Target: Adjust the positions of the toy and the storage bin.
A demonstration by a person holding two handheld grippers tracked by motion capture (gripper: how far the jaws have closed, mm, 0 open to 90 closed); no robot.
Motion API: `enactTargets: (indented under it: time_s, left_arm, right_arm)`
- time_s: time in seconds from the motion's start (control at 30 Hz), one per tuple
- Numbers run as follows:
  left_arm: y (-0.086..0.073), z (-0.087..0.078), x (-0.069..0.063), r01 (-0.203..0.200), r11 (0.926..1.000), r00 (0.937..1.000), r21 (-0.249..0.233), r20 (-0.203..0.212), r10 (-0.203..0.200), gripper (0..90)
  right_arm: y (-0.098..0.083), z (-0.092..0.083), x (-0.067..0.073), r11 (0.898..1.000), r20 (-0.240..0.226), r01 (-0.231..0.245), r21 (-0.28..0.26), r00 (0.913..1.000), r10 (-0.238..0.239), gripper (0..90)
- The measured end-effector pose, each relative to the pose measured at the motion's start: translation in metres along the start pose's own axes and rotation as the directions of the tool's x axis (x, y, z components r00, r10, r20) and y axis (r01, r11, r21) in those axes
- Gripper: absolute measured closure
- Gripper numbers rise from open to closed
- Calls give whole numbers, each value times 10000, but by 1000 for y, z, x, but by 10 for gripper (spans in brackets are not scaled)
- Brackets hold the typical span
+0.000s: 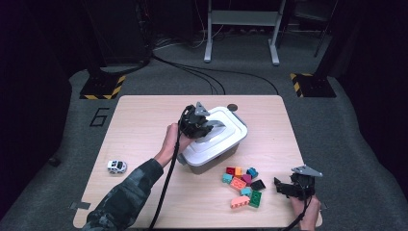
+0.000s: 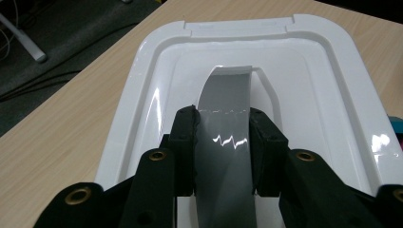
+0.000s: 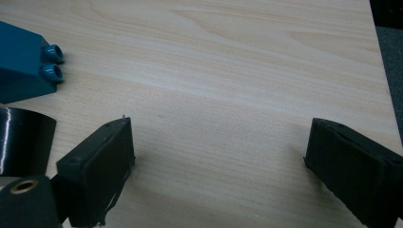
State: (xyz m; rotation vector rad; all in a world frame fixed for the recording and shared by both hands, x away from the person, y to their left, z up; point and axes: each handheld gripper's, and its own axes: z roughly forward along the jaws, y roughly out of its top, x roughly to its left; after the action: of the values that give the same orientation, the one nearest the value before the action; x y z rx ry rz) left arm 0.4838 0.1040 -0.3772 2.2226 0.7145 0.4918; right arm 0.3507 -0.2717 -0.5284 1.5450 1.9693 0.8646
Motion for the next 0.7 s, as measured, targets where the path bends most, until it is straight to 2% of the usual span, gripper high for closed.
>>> enactTargets:
  time_s: [0.13, 0.2, 0.27, 0.37, 0.43, 0.5, 0.63, 0.7]
  left_arm:
    - [1, -1, -2, 132, 9998, 9999, 117, -65, -131, 676]
    - [1, -1, -3, 83, 9998, 9997, 184, -223, -78, 677]
    - [1, -1, -5, 337, 9993, 9989, 133, -329, -332, 677]
    - [1, -3, -6, 508, 9984, 9975, 267, -495, -495, 678]
    - [-1, -4, -6, 447, 9985, 9971, 304, -637, -427, 678]
    - [-2, -4, -6, 595, 9980, 9961, 194, -661, -581, 678]
    - [-1, -5, -8, 478, 9983, 9947, 342, -930, -445, 679]
    - [-2, -5, -9, 632, 9976, 9929, 293, -1024, -599, 679]
  right_arm:
    - [0, 0, 0, 10000, 8, -8, -7, 10000, 8, 81]
    - [0, 0, 0, 10000, 0, 11, 1, 10000, -11, 82]
    - [0, 0, 0, 10000, 1, 10, -2, 10000, -10, 82]
    - [0, 0, 0, 10000, 17, 13, -2, 10000, -13, 83]
    - [0, 0, 0, 10000, 15, -18, 10, 10000, 18, 83]
    - [0, 0, 0, 10000, 19, -21, 11, 10000, 21, 83]
    - [0, 0, 0, 10000, 21, 5, -3, 10000, -5, 83]
    - [0, 0, 0, 10000, 21, -3, -6, 10000, 3, 83]
